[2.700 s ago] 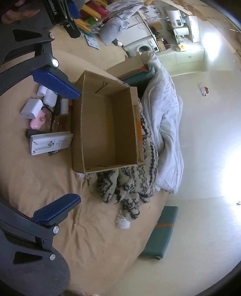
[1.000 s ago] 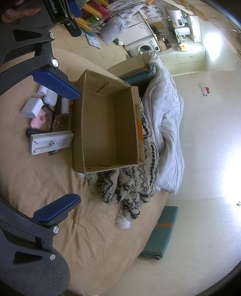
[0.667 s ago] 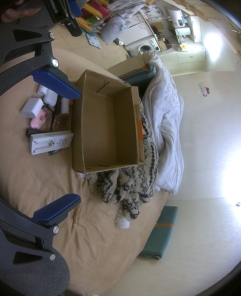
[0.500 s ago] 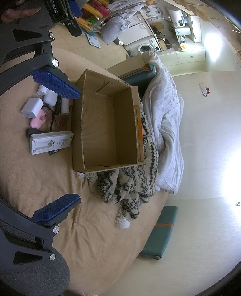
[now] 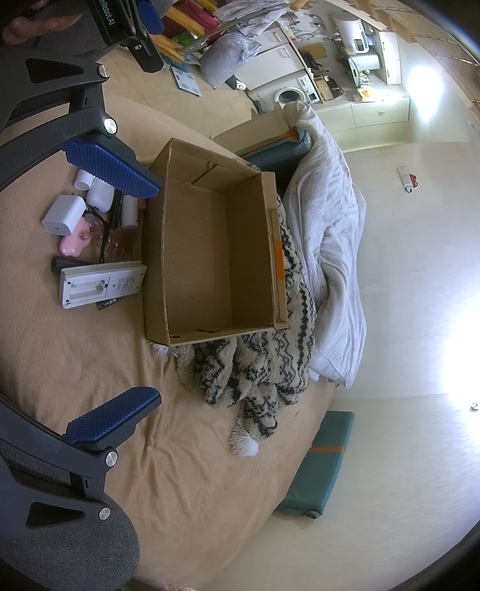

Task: Organize rigid objects
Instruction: 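Grasp the white pill bottle with the left tool while the right tool grasps the white remote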

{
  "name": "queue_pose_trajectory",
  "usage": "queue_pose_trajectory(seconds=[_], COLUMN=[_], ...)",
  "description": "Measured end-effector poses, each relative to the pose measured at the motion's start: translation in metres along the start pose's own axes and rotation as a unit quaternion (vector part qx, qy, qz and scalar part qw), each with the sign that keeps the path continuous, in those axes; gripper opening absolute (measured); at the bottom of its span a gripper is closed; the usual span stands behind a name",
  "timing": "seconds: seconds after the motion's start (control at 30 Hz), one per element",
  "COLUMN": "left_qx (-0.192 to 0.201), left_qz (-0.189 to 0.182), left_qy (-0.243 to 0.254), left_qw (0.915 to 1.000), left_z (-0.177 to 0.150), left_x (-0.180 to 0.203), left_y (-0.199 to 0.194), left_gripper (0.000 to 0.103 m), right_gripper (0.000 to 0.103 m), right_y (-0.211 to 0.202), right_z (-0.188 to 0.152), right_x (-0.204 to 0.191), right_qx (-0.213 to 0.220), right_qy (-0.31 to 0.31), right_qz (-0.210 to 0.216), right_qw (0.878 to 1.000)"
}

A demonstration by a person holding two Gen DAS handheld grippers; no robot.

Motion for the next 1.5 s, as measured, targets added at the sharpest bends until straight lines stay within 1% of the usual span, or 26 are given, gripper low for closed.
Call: queue_pose_trajectory(seconds=[0.27,0.33,0.4,0.43,0.5,0.57,0.6,0.67,0.7,0.77,0.8,0.87,0.9,0.93,0.97,1.07,1.1,1.13,1.17,1.23,1.3,1.33,1.4,1.5], left_qx=[-0.002,-0.015,-0.05,-0.066,-0.11,-0.141,-0.167,-0.208,-0.238,-0.274,-0.294,-0.32,-0.33,-0.338,-0.345,-0.364,-0.371,-0.378,-0.383,-0.391,-0.394,-0.394,-0.394,-0.397], left_qz=[0.001,0.001,0.008,0.005,0.003,0.006,0.007,0.002,-0.003,-0.01,-0.015,-0.028,-0.035,-0.037,-0.036,-0.034,-0.037,-0.042,-0.044,-0.047,-0.048,-0.048,-0.049,-0.048], left_qy=[0.0,-0.001,-0.006,-0.008,-0.022,-0.028,-0.029,-0.029,-0.028,-0.024,-0.023,-0.031,-0.037,-0.038,-0.037,-0.03,-0.033,-0.035,-0.035,-0.03,-0.031,-0.035,-0.045,-0.042], left_qw=[1.0,0.9999,0.9987,0.9978,0.9937,0.9895,0.9854,0.9778,0.9708,0.9614,0.9553,0.9467,0.9426,0.9396,0.9372,0.9301,0.9272,0.9242,0.9222,0.9189,0.9172,0.9173,0.9165,0.9157], left_z=[0.0,-0.001,-0.003,-0.003,-0.007,-0.012,-0.015,-0.024,-0.031,-0.041,-0.048,-0.059,-0.064,-0.068,-0.071,-0.082,-0.086,-0.091,-0.093,-0.1,-0.103,-0.103,-0.106,-0.107], left_x=[-0.001,-0.003,0.003,0.004,0.003,-0.006,-0.007,-0.008,-0.006,-0.004,-0.001,0.004,0.005,0.007,0.007,0.01,0.01,0.011,0.012,0.013,0.012,0.011,0.009,0.01], left_y=[0.0,0.004,0.013,0.02,0.042,0.062,0.075,0.095,0.108,0.122,0.131,0.144,0.15,0.155,0.158,0.17,0.172,0.175,0.177,0.182,0.185,0.187,0.19,0.193], left_gripper=[0.103,0.103,0.103,0.103,0.103,0.103,0.103,0.103,0.102,0.094,0.093,0.093,0.093,0.092,0.091,0.084,0.083,0.082,0.082,0.081,0.073,0.066,0.064,0.063], right_gripper=[0.103,0.103,0.103,0.103,0.103,0.103,0.103,0.103,0.103,0.103,0.103,0.094,0.084,0.079,0.077,0.065,0.057,0.053,0.052,0.052,0.052,0.052,0.052,0.052], right_y=[0.0,0.002,0.009,0.014,0.024,0.037,0.045,0.062,0.071,0.085,0.091,0.107,0.116,0.124,0.133,0.155,0.16,0.163,0.166,0.169,0.168,0.167,0.169,0.174], right_z=[0.0,-0.001,-0.002,-0.002,-0.004,-0.006,-0.007,-0.013,-0.016,-0.019,-0.02,-0.027,-0.032,-0.037,-0.044,-0.065,-0.074,-0.081,-0.091,-0.1,-0.102,-0.103,-0.107,-0.11], right_x=[0.0,0.0,-0.004,-0.006,-0.011,-0.017,-0.018,-0.026,-0.03,-0.031,-0.031,-0.033,-0.033,-0.034,-0.034,-0.03,-0.03,-0.03,-0.029,-0.029,-0.033,-0.034,-0.035,-0.033], right_qx=[-0.002,-0.011,-0.037,-0.052,-0.077,-0.107,-0.122,-0.161,-0.179,-0.209,-0.222,-0.263,-0.29,-0.315,-0.34,-0.39,-0.409,-0.427,-0.442,-0.459,-0.461,-0.461,-0.468,-0.477], right_qy=[0.001,0.003,0.002,0.0,-0.007,-0.024,-0.032,-0.05,-0.056,-0.059,-0.056,-0.05,-0.046,-0.043,-0.039,-0.034,-0.032,-0.029,-0.024,-0.019,-0.017,-0.016,-0.012,-0.006], right_qz=[0.001,0.005,0.021,0.029,0.04,0.052,0.058,0.072,0.08,0.089,0.095,0.112,0.12,0.125,0.13,0.129,0.131,0.132,0.133,0.134,0.141,0.145,0.145,0.148], right_qw=[1.0,1.0,0.999,0.998,0.996,0.993,0.99,0.983,0.979,0.972,0.969,0.957,0.948,0.94,0.931,0.911,0.902,0.894,0.887,0.878,0.876,0.875,0.872,0.866])
Point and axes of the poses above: each gripper's, at about its wrist camera, not at the fingertips, and y roughly the way its jaws point, x to its right, z to its top, the point moved 7 cm from there along y, roughly the way its jaws point, and after that the axes turned 15 degrees about -z, right-handed, at the moved point
